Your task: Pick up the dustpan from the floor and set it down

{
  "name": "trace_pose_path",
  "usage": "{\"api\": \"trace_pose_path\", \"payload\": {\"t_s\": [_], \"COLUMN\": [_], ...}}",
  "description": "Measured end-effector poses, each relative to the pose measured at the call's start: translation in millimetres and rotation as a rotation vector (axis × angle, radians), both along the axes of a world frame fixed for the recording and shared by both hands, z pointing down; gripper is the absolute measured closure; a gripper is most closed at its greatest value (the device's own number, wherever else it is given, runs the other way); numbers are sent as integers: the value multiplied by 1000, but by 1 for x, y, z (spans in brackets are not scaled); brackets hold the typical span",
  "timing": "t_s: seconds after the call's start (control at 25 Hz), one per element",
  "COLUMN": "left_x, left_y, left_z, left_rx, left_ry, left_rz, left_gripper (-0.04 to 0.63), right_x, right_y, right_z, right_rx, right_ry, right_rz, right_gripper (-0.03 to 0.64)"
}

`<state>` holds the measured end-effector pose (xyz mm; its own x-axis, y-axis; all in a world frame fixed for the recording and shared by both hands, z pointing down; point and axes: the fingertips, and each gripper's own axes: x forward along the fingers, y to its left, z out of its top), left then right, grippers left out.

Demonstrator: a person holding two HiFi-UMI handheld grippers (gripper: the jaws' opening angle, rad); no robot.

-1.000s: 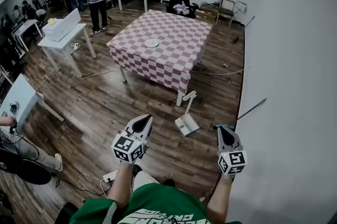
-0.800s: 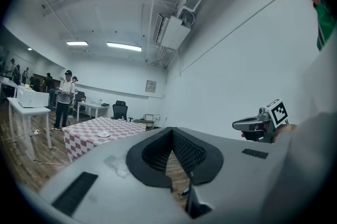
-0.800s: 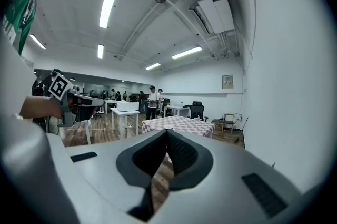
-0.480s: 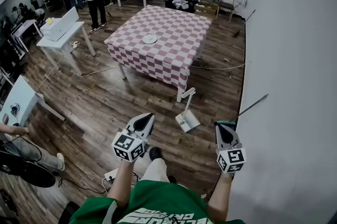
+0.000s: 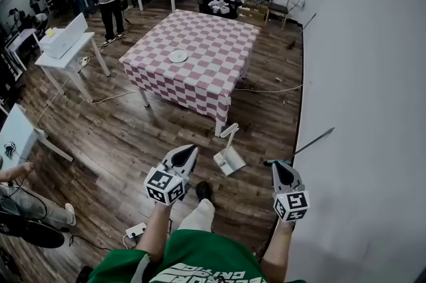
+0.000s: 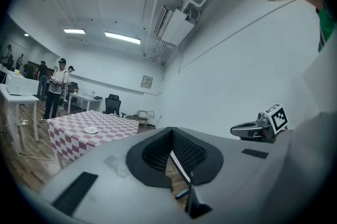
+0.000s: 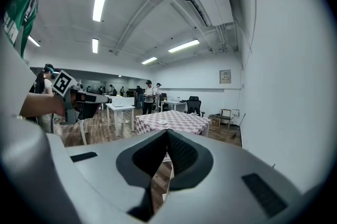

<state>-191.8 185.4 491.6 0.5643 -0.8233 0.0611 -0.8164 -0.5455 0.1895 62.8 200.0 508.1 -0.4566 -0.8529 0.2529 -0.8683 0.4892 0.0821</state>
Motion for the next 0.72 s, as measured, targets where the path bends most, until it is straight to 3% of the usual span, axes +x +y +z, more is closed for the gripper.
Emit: {"api": "trace_pose_path", "payload": {"t_s": [0.72], "left_x": [-17], "left_y": [-198], "left_z": [-8], "left_rx": [-18], "left_ry": [15], "left_rz": [27], "left_gripper": [592], "right_x": [-26], "right_y": [-200], "right_z": [-5], "right_rx": [-20], "right_ry": [-13], "right_rz": [10], "right_gripper": [609]}}
